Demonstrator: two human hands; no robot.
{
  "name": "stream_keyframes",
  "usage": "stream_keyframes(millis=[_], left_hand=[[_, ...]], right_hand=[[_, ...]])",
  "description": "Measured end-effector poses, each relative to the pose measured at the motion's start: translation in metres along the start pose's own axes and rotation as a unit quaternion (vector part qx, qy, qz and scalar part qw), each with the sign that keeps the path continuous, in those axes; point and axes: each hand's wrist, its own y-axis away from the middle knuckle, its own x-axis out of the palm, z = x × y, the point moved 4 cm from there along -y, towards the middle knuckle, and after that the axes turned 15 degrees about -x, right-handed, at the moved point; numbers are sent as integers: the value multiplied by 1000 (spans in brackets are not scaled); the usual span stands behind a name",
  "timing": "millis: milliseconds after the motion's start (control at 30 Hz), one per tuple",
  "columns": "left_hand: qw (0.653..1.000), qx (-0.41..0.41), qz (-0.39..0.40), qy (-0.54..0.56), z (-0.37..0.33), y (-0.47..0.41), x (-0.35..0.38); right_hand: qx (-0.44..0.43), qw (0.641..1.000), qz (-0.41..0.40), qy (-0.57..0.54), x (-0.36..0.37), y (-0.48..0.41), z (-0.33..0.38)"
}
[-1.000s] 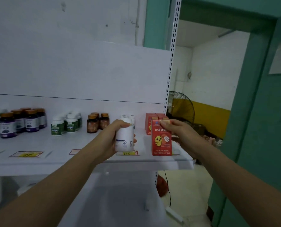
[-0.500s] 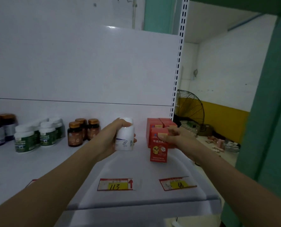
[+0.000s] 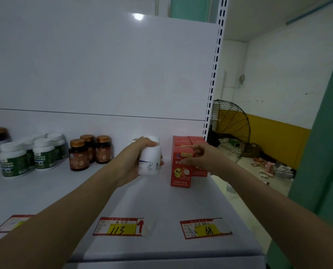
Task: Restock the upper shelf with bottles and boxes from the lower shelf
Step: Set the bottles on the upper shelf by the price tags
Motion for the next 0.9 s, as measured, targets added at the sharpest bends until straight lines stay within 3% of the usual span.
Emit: stream_keyframes(millis=[500, 633, 900], left_hand=[[1000, -7, -22, -9, 5, 8, 0], [998, -11, -51, -27, 2, 16, -4], [987, 20, -158, -30, -7, 54, -24]], right_hand=[[-65, 976, 19, 207, -11, -9, 8], [-75, 967, 60, 235, -14, -8, 28], [-152, 903, 192, 354, 35, -13, 96]])
